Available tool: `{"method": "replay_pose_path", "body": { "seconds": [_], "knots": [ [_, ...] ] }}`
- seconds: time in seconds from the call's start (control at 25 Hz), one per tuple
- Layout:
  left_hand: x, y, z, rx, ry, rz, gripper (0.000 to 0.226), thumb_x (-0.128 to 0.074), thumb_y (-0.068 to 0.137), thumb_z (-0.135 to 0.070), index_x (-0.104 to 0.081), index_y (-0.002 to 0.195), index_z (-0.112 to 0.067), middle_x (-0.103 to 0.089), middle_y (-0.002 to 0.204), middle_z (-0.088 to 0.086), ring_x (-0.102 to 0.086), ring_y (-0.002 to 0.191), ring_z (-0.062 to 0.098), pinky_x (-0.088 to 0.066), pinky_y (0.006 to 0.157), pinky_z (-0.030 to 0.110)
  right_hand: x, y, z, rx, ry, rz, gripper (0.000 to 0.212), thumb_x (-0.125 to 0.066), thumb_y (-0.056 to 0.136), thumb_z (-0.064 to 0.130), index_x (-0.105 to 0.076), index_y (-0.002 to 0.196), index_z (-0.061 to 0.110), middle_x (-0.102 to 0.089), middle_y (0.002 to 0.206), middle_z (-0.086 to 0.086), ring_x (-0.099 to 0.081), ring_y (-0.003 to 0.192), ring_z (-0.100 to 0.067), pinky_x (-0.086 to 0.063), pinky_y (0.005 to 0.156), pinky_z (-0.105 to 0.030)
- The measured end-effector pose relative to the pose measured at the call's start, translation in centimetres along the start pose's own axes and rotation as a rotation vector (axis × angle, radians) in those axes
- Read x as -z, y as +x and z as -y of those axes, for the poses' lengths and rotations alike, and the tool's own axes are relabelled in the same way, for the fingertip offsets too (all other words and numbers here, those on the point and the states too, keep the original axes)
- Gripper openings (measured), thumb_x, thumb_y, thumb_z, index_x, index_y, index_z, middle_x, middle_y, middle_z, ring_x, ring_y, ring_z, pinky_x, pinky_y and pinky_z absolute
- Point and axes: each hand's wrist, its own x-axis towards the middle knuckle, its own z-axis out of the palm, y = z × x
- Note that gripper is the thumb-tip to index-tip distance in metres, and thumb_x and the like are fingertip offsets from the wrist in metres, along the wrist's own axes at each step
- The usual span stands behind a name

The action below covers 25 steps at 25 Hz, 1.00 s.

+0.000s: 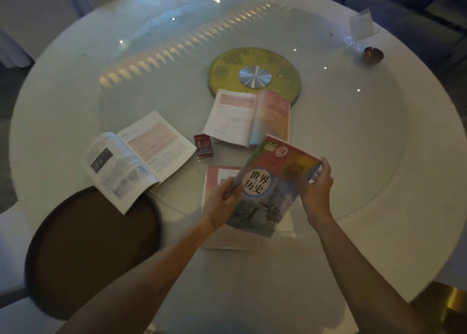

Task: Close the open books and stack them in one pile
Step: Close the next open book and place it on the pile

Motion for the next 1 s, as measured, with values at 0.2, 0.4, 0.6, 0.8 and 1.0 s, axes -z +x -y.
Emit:
{"method": "replay_pose_path", "body": {
  "seconds": [0.2, 0.4, 0.6, 0.8, 1.0],
  "knots": [
    [1.6, -1.8, 3.0, 0.292, -0.256, -0.054, 0.025, -0.057, 0.101, -0.016, -0.064, 0.124, -0.009, -0.075, 0.108, 0.0, -0.072, 0.1, 0.015, -0.059, 0.074, 0.025, -4.1, -3.1, -3.6, -0.312, 0.14, 0.193, 0.026, -0.075, 0.087, 0.047, -0.073, 0.085, 0.022, -0.069, 0.059, 0.013, -0.06, 0.053, -0.005, -0.044, 0.053, -0.027],
    [2.0, -2.6, 6.2, 0.441, -0.354, -0.126, 0.031, -0.055, 0.102, -0.013, -0.056, 0.132, -0.007, -0.07, 0.122, 0.015, -0.069, 0.11, 0.027, -0.057, 0.093, 0.047, -5.8, -3.3, -5.5, -0.317, 0.093, 0.257, 0.012, -0.067, 0.092, 0.016, -0.076, 0.101, 0.018, -0.075, 0.08, -0.011, -0.067, 0.081, -0.028, -0.056, 0.068, -0.033],
    [2.3, -2.3, 7.3, 0.526, -0.358, -0.161, 0.038, -0.052, 0.099, -0.002, -0.052, 0.136, -0.011, -0.069, 0.118, 0.011, -0.067, 0.11, 0.027, -0.057, 0.093, 0.049, -7.4, -2.7, -6.0, -0.266, -0.085, 0.321, 0.029, -0.057, 0.094, 0.001, -0.076, 0.113, 0.012, -0.075, 0.104, -0.008, -0.069, 0.08, -0.011, -0.056, 0.069, -0.036],
    [2.9, -1.6, 8.7, 0.514, -0.071, -0.139, 0.04, -0.06, 0.093, -0.007, -0.056, 0.132, -0.017, -0.069, 0.122, 0.006, -0.065, 0.107, 0.019, -0.059, 0.085, 0.038, -9.2, -2.5, -6.0, -0.24, -0.124, 0.364, 0.039, -0.053, 0.095, 0.003, -0.066, 0.129, 0.019, -0.072, 0.11, -0.013, -0.067, 0.085, -0.03, -0.047, 0.067, -0.038],
    [3.7, -0.7, 10.1, 0.455, 0.242, -0.121, 0.031, -0.063, 0.092, -0.014, -0.066, 0.122, -0.013, -0.064, 0.115, 0.012, -0.062, 0.104, 0.022, -0.059, 0.086, 0.043, -9.7, -2.3, -7.2, -0.165, -0.28, 0.351, 0.042, -0.048, 0.093, 0.003, -0.063, 0.131, 0.016, -0.062, 0.088, -0.009, -0.049, 0.066, -0.018, -0.04, 0.056, -0.031]
  ]
}}
